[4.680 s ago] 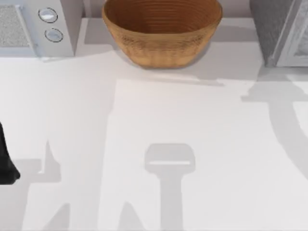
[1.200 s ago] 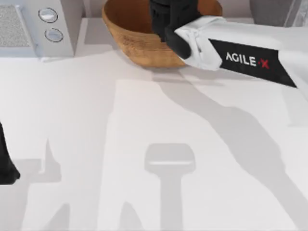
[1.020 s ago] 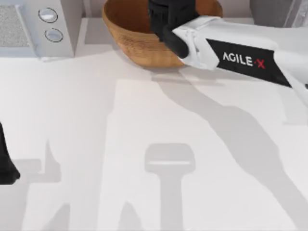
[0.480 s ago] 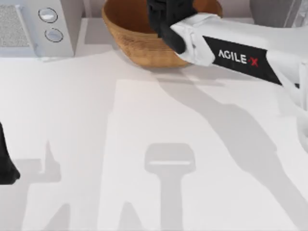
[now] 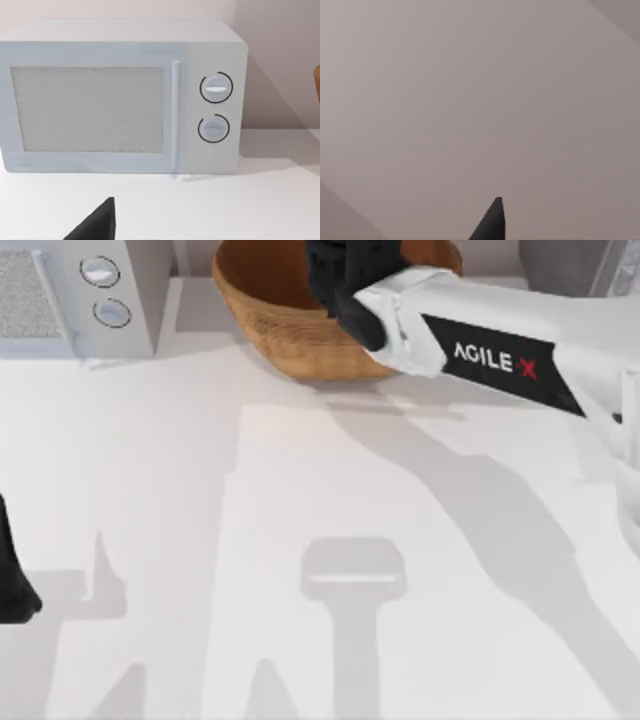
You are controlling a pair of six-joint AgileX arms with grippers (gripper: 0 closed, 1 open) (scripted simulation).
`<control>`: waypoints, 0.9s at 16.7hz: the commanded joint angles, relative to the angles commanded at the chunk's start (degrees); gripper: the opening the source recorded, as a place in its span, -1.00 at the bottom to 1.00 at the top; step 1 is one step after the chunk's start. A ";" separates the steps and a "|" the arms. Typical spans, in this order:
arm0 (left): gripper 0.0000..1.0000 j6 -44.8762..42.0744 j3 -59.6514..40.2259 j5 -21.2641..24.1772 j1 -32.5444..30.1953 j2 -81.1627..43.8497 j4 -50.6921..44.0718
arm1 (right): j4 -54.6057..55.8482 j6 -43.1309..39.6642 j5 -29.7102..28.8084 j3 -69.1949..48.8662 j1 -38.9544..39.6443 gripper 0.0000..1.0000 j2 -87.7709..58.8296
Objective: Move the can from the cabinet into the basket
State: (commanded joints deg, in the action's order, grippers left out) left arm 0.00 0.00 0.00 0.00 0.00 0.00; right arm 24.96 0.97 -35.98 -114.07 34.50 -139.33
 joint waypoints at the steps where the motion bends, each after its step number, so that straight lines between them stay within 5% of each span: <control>1: 1.00 0.00 0.00 0.00 0.00 0.00 0.00 | 0.00 0.00 0.00 0.00 0.00 0.51 0.00; 5: 1.00 0.00 0.00 0.00 0.00 0.00 0.00 | 0.00 0.00 0.00 0.00 0.00 1.00 0.00; 15: 1.00 0.00 0.00 0.00 0.00 0.00 0.00 | 0.00 0.00 0.00 0.00 0.00 1.00 0.00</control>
State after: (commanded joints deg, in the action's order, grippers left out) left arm 0.00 0.00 0.00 0.00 0.00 0.00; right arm 24.96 0.97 -35.98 -114.07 34.50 -139.33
